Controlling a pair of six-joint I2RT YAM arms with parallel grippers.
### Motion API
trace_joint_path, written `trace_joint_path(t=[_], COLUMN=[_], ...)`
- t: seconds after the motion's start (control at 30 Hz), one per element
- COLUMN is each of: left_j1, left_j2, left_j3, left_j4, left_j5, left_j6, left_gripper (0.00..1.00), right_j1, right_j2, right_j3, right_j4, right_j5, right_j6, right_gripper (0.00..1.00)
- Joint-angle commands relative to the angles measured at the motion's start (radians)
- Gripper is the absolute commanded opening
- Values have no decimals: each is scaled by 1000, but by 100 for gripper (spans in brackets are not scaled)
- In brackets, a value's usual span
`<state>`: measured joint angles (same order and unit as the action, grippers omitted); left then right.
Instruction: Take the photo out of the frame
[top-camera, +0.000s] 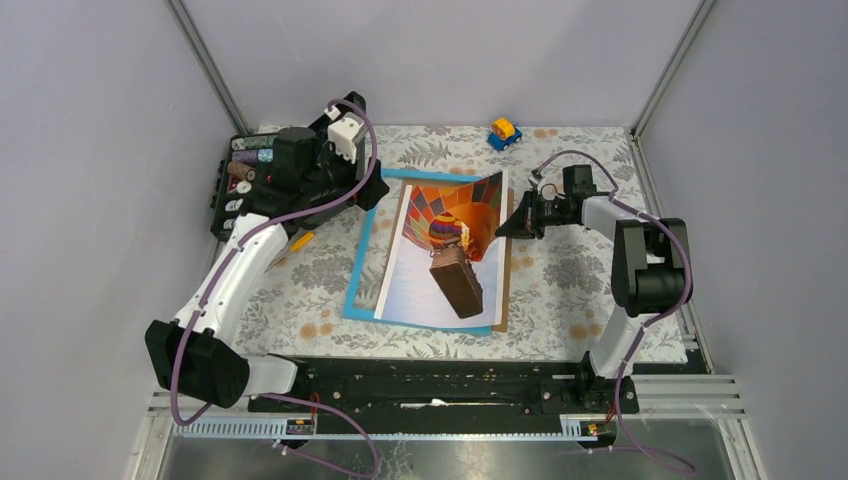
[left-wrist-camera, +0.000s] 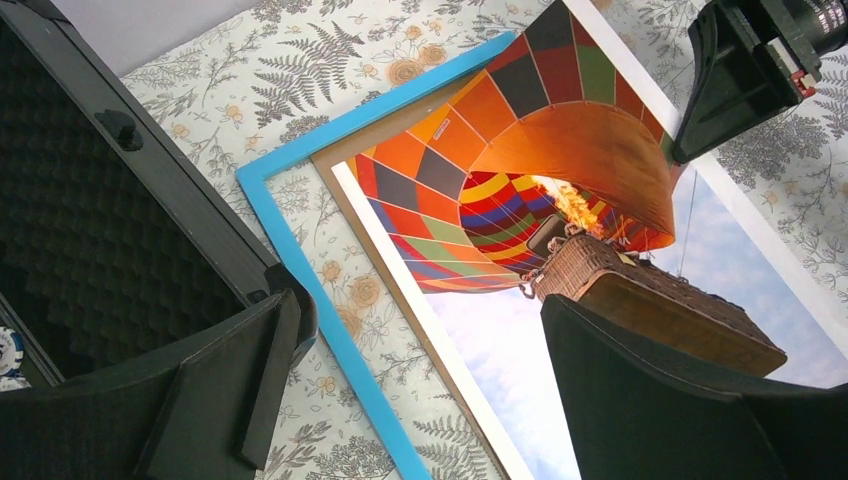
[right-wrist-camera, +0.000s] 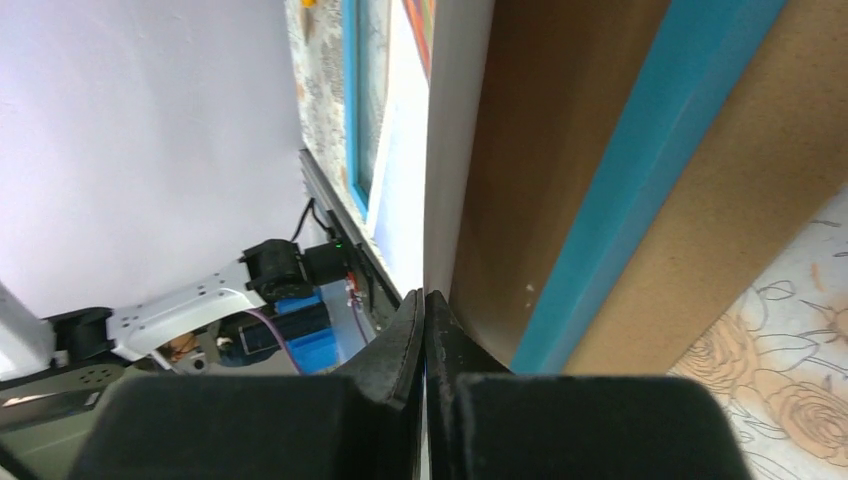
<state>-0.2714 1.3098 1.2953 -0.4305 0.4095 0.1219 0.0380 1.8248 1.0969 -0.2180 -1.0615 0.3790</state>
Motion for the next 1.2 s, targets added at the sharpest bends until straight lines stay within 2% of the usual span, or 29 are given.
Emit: trace_joint_path(t=[0.0,0.23,0.53,0.87,0.9,1.03,1.17], left_j1=[3,3,3,6,7,8,8], left_j2=[-29,-31,-23,-21,-21,-21,-23], left_j3=[-17,-20,-25,-32,-33,-35,-44], left_j4=[65,66,68,69,70,70,67], left_j5=[39,39,40,40,40,43,45], left_j6=[-15,-11,-9,-2,-2,-2,2], left_gripper=[99,99,99,99,99,99,99], right_j1=[32,55,91,116,116,116,115], right_j2=[26,70,86,143,146,141,105], right_j3=[44,28,-60,-2,3,20,52], right_j4=[-97,-1,308,293,281,232,152], right_j5=[72,63,65,100,103,111,135], right_j6=[-142,-101,92,95,88,61,26], right_gripper=[0,0,0,0,4,35,48])
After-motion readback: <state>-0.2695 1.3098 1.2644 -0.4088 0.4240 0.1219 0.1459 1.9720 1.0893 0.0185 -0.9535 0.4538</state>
